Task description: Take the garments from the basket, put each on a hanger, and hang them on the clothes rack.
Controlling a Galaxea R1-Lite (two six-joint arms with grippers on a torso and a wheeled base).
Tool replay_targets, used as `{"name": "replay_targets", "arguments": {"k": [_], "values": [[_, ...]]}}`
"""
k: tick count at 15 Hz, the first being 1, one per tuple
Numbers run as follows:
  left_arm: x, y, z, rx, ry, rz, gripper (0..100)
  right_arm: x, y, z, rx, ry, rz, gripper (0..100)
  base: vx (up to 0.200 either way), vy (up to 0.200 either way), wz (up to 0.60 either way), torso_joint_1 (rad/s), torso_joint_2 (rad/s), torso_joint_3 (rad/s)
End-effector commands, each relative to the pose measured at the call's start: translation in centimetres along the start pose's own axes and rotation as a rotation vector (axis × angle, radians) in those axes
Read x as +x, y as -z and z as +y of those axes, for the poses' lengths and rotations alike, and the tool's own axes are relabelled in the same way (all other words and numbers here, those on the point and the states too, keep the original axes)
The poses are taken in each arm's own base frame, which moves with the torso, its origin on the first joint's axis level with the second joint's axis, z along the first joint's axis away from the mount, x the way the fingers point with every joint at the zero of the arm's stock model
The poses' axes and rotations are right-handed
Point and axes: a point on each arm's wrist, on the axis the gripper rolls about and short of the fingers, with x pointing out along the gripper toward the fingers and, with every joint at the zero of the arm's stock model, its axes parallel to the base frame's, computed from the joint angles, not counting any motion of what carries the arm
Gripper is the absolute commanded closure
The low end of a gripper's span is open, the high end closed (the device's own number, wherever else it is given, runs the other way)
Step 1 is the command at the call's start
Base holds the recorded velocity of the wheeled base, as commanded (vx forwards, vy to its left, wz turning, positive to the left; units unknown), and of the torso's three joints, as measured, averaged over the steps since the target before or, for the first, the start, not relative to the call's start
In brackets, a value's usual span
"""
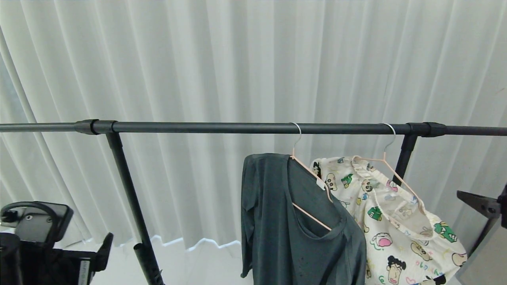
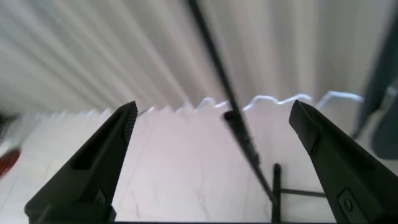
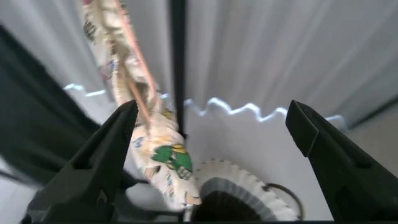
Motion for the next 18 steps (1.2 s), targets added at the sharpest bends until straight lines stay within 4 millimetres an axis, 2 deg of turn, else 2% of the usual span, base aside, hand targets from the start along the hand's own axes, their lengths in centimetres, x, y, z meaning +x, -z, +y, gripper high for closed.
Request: {"name": "replay_targets", "arguments": {"k": [1,3,8,12,17,18], "values": [[-0.7,2.1,2.4,-0.084,-0.159,0.043,0,-1.5,0.7,-0.8,-0.021,0.073,-0.029,0,-0.200,0.000,0.00,0.007,0.01,0.002],[-1.3,3.5,2.8,-0.099,-0.204,0.068,0,-1.8,1.8,-0.7,-0.051,0.077,-0.012,0,-0.200,0.000,0.00,0.002,0.00,0.002],[-1.9,4.1,3.3,-0.127,-0.246,0.077,0,-3.5,5.1,-0.2,-0.108,0.077,0.004,0,-0.200,0.000,0.00,-0.004,0.00,0.002],[-2.3,4.8,3.8,-0.191,-0.308,0.114,0,-5.8,9.1,0.5,-0.119,0.120,-0.019,0,-0.200,0.000,0.00,0.001,0.00,0.001],[-4.8,7.0,4.0,-0.185,-0.306,0.124,0,-7.2,12.8,1.0,-0.156,0.131,-0.054,0,-0.200,0.000,0.00,0.001,0.00,0.001],[-6.3,8.7,4.0,-0.186,-0.307,0.120,0,-7.7,14.5,1.2,-0.178,0.153,-0.069,0,-0.200,0.000,0.00,0.002,0.00,0.012]]}}
